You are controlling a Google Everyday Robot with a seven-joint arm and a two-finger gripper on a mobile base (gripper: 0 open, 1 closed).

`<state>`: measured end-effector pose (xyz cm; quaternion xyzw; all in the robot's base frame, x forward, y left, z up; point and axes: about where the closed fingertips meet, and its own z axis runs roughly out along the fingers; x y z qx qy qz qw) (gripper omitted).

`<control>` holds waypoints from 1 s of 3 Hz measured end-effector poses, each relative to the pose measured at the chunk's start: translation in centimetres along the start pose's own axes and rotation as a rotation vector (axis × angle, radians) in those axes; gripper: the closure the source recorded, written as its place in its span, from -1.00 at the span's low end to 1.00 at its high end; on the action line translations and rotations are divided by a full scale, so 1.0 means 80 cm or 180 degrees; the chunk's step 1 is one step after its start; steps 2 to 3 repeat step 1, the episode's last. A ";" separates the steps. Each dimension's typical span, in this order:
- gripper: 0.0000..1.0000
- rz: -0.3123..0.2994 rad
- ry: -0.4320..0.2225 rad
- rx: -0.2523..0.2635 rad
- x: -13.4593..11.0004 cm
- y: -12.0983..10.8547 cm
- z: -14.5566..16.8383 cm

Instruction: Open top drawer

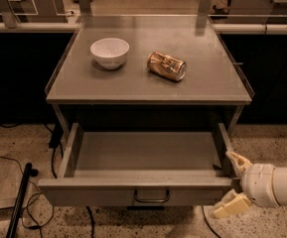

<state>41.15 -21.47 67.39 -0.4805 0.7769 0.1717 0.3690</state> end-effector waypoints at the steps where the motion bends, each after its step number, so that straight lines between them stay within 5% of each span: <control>1: -1.00 0.0000 0.0000 0.0000 0.000 0.000 0.000; 3: -1.00 0.0000 0.0000 0.0000 0.000 0.000 0.000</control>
Offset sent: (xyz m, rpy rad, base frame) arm 0.0000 0.0000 0.0000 0.0000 0.0000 0.0000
